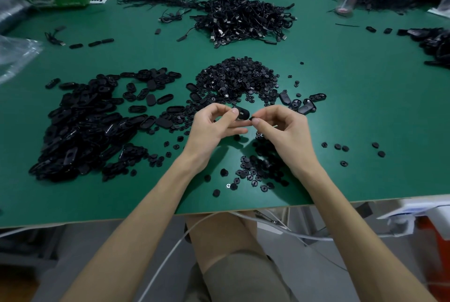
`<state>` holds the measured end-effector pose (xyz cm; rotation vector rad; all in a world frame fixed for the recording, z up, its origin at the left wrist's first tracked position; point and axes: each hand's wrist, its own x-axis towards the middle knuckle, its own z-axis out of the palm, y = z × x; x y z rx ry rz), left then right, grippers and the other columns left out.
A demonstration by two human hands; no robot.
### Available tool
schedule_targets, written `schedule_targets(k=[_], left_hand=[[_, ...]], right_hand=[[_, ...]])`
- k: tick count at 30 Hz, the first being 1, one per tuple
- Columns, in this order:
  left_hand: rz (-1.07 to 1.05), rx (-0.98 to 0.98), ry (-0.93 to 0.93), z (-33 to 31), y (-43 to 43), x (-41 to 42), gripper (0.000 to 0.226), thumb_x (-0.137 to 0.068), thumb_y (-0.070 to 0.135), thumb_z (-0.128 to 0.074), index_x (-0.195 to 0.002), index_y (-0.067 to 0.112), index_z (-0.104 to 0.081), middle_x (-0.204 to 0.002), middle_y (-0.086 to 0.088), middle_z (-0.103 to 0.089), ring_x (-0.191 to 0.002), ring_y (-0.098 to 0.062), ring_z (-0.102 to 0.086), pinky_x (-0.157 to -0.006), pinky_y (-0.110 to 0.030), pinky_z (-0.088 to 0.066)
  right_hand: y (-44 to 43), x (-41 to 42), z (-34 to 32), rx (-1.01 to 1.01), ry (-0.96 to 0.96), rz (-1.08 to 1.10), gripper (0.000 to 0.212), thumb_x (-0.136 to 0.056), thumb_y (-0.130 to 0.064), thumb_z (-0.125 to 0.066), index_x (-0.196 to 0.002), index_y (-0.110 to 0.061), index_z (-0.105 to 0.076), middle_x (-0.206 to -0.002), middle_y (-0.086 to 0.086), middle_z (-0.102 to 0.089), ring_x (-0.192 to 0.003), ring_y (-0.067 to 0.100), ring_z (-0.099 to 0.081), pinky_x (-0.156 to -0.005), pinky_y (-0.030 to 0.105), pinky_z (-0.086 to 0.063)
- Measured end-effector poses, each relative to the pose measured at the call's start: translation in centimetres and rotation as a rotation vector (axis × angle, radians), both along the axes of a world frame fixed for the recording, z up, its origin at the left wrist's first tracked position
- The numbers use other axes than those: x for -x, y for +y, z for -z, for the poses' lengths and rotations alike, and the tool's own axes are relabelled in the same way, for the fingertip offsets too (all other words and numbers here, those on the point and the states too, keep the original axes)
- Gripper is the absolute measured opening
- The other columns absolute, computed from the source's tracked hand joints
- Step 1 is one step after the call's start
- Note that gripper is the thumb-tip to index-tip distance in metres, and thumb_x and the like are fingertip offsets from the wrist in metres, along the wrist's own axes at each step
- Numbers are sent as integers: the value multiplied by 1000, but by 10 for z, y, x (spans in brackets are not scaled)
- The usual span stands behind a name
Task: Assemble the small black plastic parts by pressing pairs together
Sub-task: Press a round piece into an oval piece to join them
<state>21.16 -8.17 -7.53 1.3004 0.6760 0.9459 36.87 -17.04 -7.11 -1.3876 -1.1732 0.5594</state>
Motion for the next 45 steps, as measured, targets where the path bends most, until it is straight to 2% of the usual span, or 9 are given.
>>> schedule_targets(k=[3, 9, 13, 16, 22, 28, 33, 39, 45], left_hand=[[29, -6, 2, 0, 0, 1, 17, -101, 7, -64, -106, -9, -60, -107, -34, -69, -96, -36, -77, -82, -39, -63], [78, -66, 50, 1, 0, 1, 5, -98, 5, -68, -96, 1, -65, -95, -17, -76, -96, -33, -76, -83, -37, -62], [96, -108, 116, 0, 0, 3, 13, -96, 7, -72, -100, -3, -66, -99, -15, -78, -92, -28, -77, -85, -32, -61], [93, -125, 134, 0, -1, 3, 16, -94, 6, -74, -102, -5, -67, -98, -12, -79, -87, -24, -78, -81, -25, -59], [76, -135, 137, 1, 0, 3, 17, -93, 6, -75, -102, -6, -67, -100, -14, -78, -86, -25, -78, -82, -27, -60], [86, -169, 135, 0, -2, 2, 14, -93, 4, -75, -100, -5, -67, -94, -9, -79, -84, -22, -78, -79, -23, -58], [117, -135, 47, -3, -2, 2, 24, -95, 4, -71, -118, 0, -66, -97, -18, -78, -92, -31, -77, -86, -37, -62], [116, -151, 87, -1, -3, 1, 22, -95, -3, -68, -117, -2, -70, -100, -17, -78, -92, -29, -77, -86, -32, -62], [31, -118, 70, -1, -1, 3, 23, -96, -5, -67, -119, -4, -67, -100, -18, -77, -90, -28, -78, -83, -29, -61]], right_hand=[[0, 0, 0, -6, 7, 3, 5, -92, -9, -76, -96, -12, -75, -85, -4, -74, -75, 9, -65, -75, 27, -55], [2, 0, 1, -25, 45, 29, 8, -89, -7, -78, -94, -11, -74, -83, -5, -74, -73, 8, -65, -73, 27, -55], [2, 0, 2, -7, 49, 41, 7, -89, -8, -79, -93, -11, -75, -86, 2, -76, -78, 20, -71, -76, 34, -58], [2, 0, 2, 11, 40, 43, 6, -88, -10, -80, -91, -11, -75, -83, 2, -76, -75, 16, -70, -74, 34, -58], [1, 0, 2, 12, 43, 64, 6, -88, -10, -80, -89, -12, -75, -82, 6, -76, -80, 31, -71, -76, 46, -59], [0, 1, 1, 16, 39, 59, 6, -88, -11, -80, -88, -14, -75, -82, 6, -76, -82, 34, -72, -79, 54, -58], [-1, 2, -1, 9, 6, 73, 5, -88, -12, -80, -89, -14, -76, -81, 1, -76, -79, 28, -70, -75, 44, -58], [-1, 5, 0, -23, -238, 129, 6, -91, -6, -75, -93, -11, -77, -87, 1, -72, -77, 19, -65, -72, 29, -53], [1, 10, 1, -48, -445, 95, 24, -96, -4, -68, -116, -14, -78, -96, 2, -63, -81, 8, -57, -74, 9, -42]])
